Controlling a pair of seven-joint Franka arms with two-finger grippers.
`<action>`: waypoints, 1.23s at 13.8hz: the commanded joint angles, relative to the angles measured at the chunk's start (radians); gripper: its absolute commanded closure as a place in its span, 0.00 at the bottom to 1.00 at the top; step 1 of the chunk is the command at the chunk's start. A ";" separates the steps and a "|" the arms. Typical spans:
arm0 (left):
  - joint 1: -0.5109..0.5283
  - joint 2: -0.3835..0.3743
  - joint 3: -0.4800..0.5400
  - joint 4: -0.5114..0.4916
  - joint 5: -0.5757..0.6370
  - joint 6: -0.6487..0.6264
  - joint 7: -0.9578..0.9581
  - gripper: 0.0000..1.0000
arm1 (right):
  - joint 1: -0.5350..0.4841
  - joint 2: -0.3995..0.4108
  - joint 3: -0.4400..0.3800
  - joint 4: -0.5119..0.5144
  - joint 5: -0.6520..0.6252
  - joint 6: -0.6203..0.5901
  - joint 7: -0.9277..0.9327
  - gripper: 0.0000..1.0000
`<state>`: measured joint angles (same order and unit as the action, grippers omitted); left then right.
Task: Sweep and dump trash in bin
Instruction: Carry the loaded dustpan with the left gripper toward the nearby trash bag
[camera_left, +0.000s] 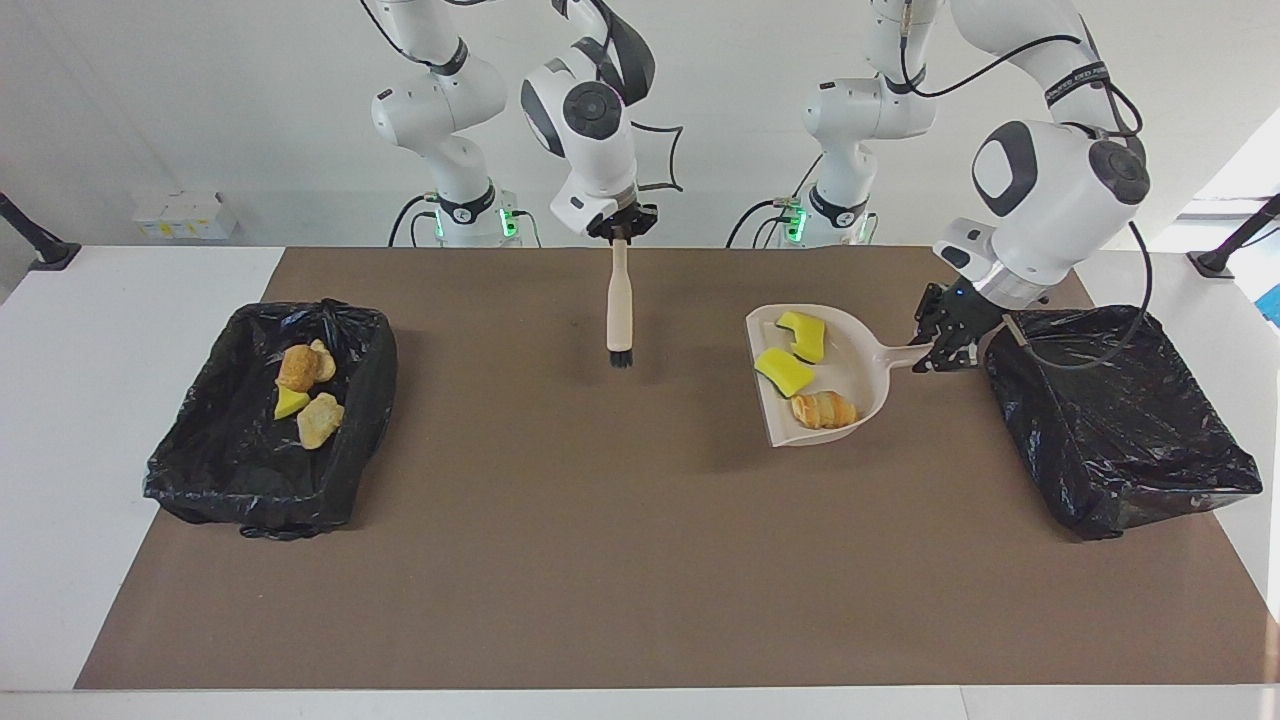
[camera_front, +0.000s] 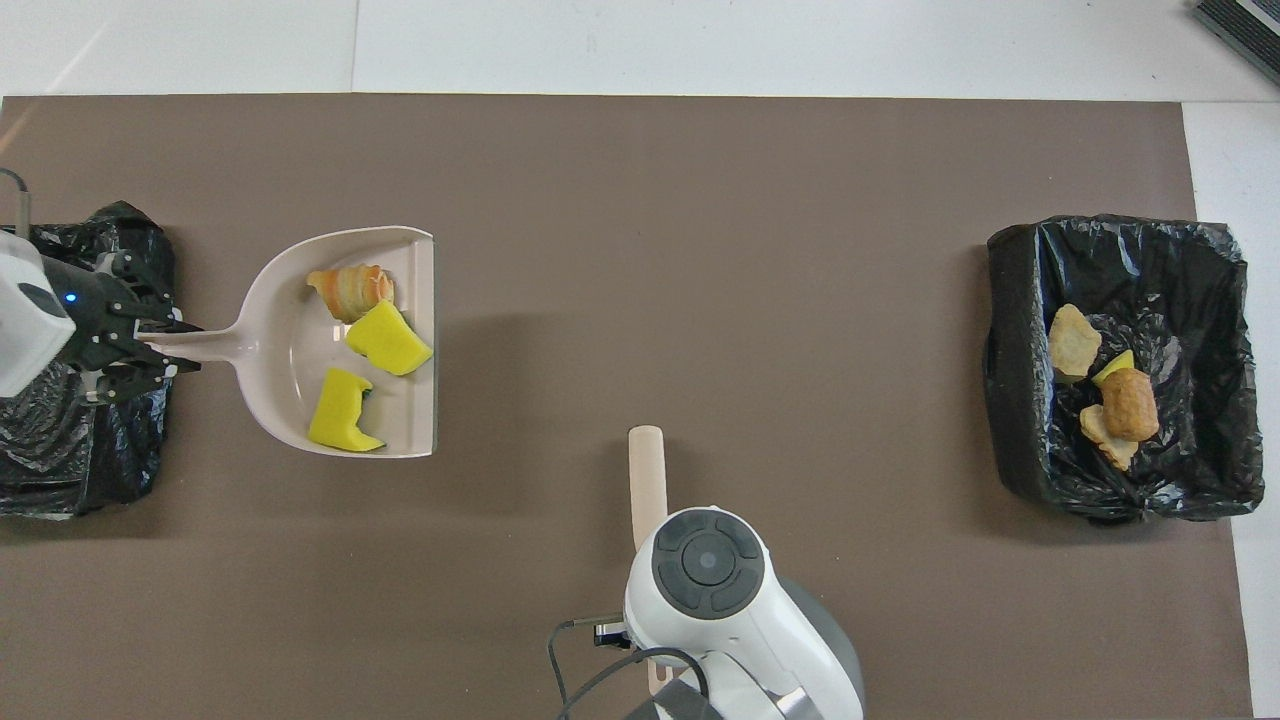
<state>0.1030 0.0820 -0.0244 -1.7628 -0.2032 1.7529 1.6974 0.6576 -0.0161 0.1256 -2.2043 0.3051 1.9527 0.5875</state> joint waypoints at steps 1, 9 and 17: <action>0.105 0.055 -0.008 0.118 -0.012 -0.122 0.074 1.00 | 0.000 0.045 -0.003 0.017 -0.032 0.029 -0.011 1.00; 0.392 0.096 -0.005 0.241 0.166 -0.135 0.321 1.00 | 0.020 0.113 -0.003 0.006 -0.014 0.153 0.012 1.00; 0.448 0.168 -0.002 0.344 0.390 0.012 0.346 1.00 | -0.045 0.142 -0.014 0.121 -0.043 0.129 0.008 0.00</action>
<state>0.5661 0.2138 -0.0151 -1.4646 0.1201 1.7328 2.0367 0.6640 0.1068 0.1109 -2.1385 0.2878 2.0923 0.5886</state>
